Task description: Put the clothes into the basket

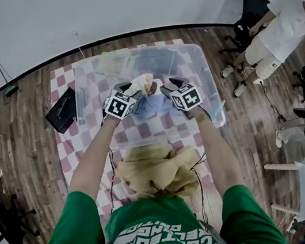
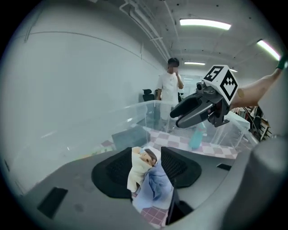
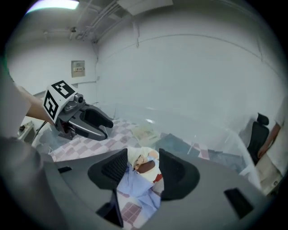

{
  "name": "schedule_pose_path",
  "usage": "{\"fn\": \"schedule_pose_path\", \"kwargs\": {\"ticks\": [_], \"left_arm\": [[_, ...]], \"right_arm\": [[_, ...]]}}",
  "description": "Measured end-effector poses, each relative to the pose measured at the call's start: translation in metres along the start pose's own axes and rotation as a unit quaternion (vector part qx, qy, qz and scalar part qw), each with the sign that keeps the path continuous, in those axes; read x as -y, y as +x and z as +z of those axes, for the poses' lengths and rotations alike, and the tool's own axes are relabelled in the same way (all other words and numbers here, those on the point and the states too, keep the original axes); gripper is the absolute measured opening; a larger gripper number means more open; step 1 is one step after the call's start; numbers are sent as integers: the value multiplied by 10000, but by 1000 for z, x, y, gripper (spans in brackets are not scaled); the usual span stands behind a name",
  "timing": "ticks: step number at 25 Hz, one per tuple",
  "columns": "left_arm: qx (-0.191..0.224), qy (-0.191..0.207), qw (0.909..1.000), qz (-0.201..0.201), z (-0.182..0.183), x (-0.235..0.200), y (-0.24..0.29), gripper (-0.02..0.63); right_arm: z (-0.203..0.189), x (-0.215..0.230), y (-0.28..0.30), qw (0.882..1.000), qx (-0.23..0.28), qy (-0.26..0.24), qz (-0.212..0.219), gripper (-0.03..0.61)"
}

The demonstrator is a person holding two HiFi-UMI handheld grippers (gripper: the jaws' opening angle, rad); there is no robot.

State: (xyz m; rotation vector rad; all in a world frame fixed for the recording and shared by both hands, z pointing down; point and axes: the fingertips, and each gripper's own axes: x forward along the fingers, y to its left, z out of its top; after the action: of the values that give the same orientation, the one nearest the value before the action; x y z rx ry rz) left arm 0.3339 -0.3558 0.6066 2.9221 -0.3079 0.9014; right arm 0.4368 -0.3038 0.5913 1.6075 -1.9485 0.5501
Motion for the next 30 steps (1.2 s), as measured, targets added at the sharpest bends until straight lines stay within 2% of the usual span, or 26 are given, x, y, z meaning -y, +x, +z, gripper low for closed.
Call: {"fn": "schedule_pose_path", "kwargs": {"ticks": [2, 4, 6, 10, 13, 18, 24, 30], "left_arm": [[287, 182, 9994, 21, 19, 10, -24, 170], [607, 302, 9977, 73, 37, 22, -50, 97], [925, 387, 9949, 87, 50, 36, -79, 47], [1461, 578, 9876, 38, 64, 68, -135, 18], [1754, 622, 9825, -18, 58, 93, -175, 5], [2013, 561, 9779, -105, 35, 129, -231, 3], [2096, 370, 9770, -138, -9, 171, -281, 3], [2131, 264, 9766, -127, -46, 208, -319, 3]], "right_arm": [[25, -13, -30, 9989, 342, -229, -204, 181], [46, -28, -60, 9961, 678, -362, -433, 97], [60, -49, -88, 9921, 968, -501, -623, 50], [73, -100, -136, 9848, 1426, -684, -719, 14], [67, -141, -162, 9829, 1639, -590, -598, 9], [50, -205, -195, 9806, 1852, -447, -458, 9], [7, -273, -221, 9815, 1850, -370, -328, 9], [-28, -323, -248, 9801, 1951, -248, -261, 9]]}}
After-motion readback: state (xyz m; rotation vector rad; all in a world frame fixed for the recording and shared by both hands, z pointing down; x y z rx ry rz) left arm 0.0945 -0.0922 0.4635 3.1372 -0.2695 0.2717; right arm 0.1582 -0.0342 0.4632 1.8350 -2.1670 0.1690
